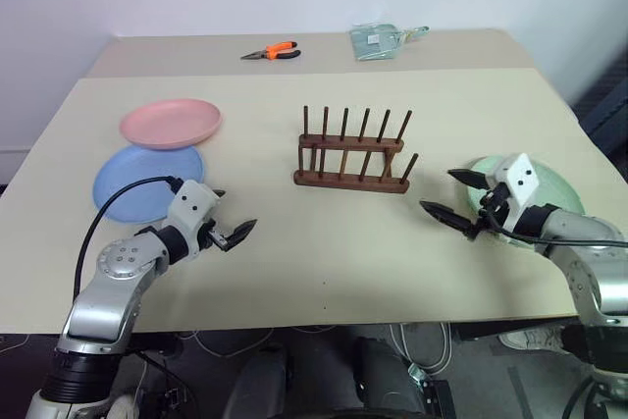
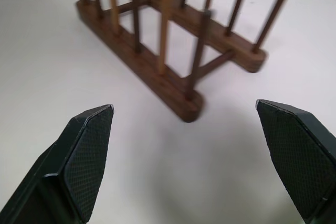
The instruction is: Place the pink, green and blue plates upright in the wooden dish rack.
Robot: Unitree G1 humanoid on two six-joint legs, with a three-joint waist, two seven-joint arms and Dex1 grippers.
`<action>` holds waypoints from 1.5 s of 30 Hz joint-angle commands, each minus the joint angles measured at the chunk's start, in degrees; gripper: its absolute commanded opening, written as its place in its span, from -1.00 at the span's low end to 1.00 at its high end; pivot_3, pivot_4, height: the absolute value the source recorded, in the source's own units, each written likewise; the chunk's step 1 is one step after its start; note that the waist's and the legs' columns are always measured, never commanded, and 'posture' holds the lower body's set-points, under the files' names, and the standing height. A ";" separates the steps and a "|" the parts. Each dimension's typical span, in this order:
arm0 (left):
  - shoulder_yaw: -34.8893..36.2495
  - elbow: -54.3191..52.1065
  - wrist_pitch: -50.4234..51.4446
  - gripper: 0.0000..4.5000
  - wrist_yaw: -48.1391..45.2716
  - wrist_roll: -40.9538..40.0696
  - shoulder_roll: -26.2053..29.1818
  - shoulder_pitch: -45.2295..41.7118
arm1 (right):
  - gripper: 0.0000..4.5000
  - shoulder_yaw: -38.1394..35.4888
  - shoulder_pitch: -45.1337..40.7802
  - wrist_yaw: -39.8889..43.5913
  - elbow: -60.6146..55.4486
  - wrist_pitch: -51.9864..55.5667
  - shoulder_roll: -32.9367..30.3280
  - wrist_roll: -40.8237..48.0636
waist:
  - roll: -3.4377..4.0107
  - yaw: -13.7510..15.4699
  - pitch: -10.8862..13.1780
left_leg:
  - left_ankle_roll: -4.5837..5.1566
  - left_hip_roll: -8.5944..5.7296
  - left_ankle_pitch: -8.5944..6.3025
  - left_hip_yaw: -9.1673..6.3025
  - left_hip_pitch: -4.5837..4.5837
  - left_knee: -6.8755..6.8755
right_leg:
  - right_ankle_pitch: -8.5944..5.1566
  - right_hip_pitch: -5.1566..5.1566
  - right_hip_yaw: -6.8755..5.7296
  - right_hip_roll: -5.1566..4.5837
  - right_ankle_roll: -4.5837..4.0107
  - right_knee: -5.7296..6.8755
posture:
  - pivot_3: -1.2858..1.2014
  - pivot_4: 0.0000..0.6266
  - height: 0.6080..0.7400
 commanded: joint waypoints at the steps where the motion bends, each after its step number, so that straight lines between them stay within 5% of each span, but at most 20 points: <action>1: 0.00 0.46 -2.22 1.00 0.52 0.81 -0.31 -0.89 | 0.98 0.43 -1.33 -1.17 -0.53 -2.35 0.67 -1.78 | 0.00 0.02 0.00 | 0.00 0.00 0.00 0.00 0.01 0.00 | 0.00 0.00 -0.01 0.00 0.00 0.01 | 0.03 -0.52 1.00; 6: -1.34 5.33 -5.47 1.00 -1.10 1.32 -0.76 -3.09 | 0.98 0.96 -2.77 -0.69 0.71 0.02 1.04 -0.61 | 0.00 0.13 0.00 | 0.00 -0.01 0.00 0.00 0.00 0.01 | 0.05 0.00 -0.01 0.00 -0.07 0.00 | 0.03 -0.52 1.00; 12: -8.56 21.80 -12.26 1.00 -8.22 4.28 -2.59 -15.77 | 0.98 4.82 -0.82 -2.84 -3.72 0.34 3.40 -2.76 | -0.03 1.00 -0.01 | 0.00 -0.03 0.01 -0.03 -0.04 0.07 | 0.15 0.00 -0.07 0.02 -0.09 0.01 | 0.03 -0.52 1.00; 18: -15.45 50.04 -22.52 1.00 -14.57 9.09 -11.56 -34.66 | 0.98 7.96 4.09 -9.01 -10.65 0.48 8.76 -5.26 | -0.06 1.52 -0.02 | 0.00 -0.09 0.01 -0.10 -0.17 0.17 | 0.22 -0.03 -0.13 0.01 0.04 0.00 | 0.03 -0.52 1.00; 23: -16.24 65.89 -30.38 1.00 -16.18 11.84 -17.01 -42.14 | 0.98 8.30 9.11 -13.50 -17.26 1.81 10.20 -6.92 | -0.11 1.26 -0.06 | 0.04 -0.11 -0.01 -0.10 -0.22 0.24 | 0.28 -0.03 -0.12 0.00 0.18 -0.03 | 0.03 -0.52 1.00; 27: -16.41 71.27 -33.31 0.42 -18.41 12.99 -19.20 -44.52 | 1.00 5.83 13.10 -15.34 -20.22 2.56 9.14 -7.00 | -0.14 1.38 -0.09 | 0.04 -0.11 -0.01 -0.11 -0.18 0.26 | 0.14 0.03 -0.13 0.00 0.40 0.00 | 0.03 -0.52 1.00; 32: -15.77 69.99 -35.86 -0.63 -20.66 12.69 -19.09 -43.49 | 1.00 3.45 14.43 -14.55 -20.51 2.71 7.13 -7.01 | -0.17 1.33 -0.09 | 0.06 -0.11 -0.02 -0.13 -0.21 0.44 | 0.15 0.07 -0.14 0.00 0.42 0.03 | 0.03 -0.52 1.00; 44: -19.90 28.85 -19.18 -0.66 -30.69 8.03 -13.43 -26.37 | 1.00 -8.24 22.90 -5.62 -20.36 5.77 -1.40 -1.30 | -0.13 1.43 -0.07 | 0.18 -0.08 -0.11 -0.15 -0.27 0.49 | 0.23 0.06 -0.12 -0.01 0.23 0.03 | 0.03 -0.52 1.00; 45: -19.97 27.84 -18.28 -0.44 -30.43 8.03 -13.32 -25.88 | 1.00 -8.57 23.25 -5.58 -20.05 5.54 -1.47 -1.47 | -0.13 1.38 -0.07 | 0.18 -0.08 -0.11 -0.15 -0.28 0.54 | 0.18 0.07 -0.12 -0.01 0.28 0.05 | 0.03 -0.52 1.00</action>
